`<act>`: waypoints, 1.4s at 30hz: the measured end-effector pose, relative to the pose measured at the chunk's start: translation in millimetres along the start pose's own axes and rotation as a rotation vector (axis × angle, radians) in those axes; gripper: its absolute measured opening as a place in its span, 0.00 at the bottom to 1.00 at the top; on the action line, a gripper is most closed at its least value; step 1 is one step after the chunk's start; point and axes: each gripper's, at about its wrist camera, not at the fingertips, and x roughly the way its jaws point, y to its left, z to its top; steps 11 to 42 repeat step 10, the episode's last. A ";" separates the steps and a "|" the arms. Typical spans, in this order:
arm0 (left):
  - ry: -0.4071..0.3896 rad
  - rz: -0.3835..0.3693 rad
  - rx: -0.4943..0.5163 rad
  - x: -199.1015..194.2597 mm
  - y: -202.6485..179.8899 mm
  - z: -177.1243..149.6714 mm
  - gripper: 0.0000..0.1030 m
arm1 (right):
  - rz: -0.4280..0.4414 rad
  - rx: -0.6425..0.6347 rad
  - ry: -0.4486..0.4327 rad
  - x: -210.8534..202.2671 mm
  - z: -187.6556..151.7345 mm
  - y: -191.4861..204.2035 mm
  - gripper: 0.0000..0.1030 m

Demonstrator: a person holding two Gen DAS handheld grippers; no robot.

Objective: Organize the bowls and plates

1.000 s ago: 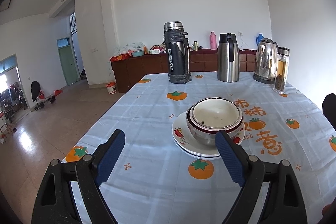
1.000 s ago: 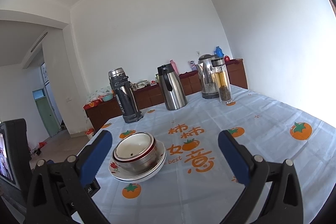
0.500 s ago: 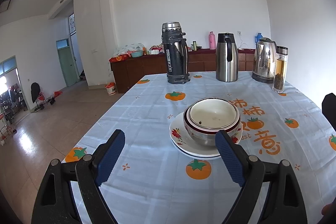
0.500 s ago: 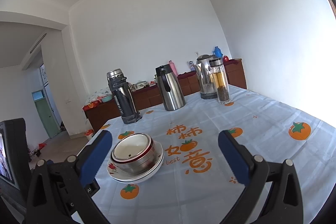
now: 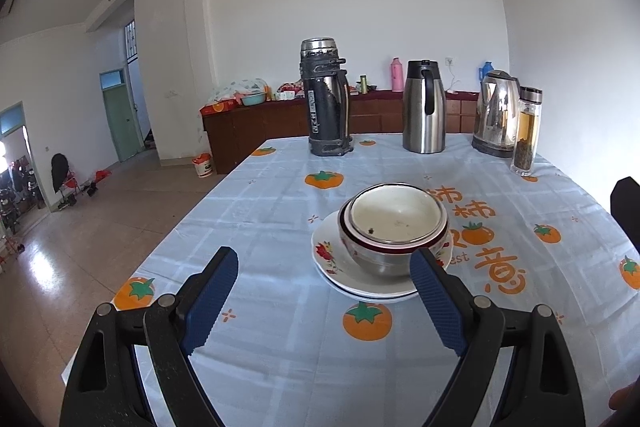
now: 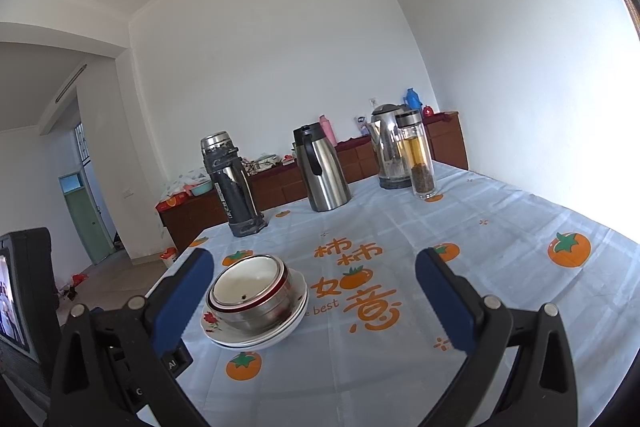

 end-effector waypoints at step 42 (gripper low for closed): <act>0.002 0.001 0.000 2.6 -0.8 0.3 0.87 | -0.018 -0.013 0.013 5.8 0.2 -2.2 1.00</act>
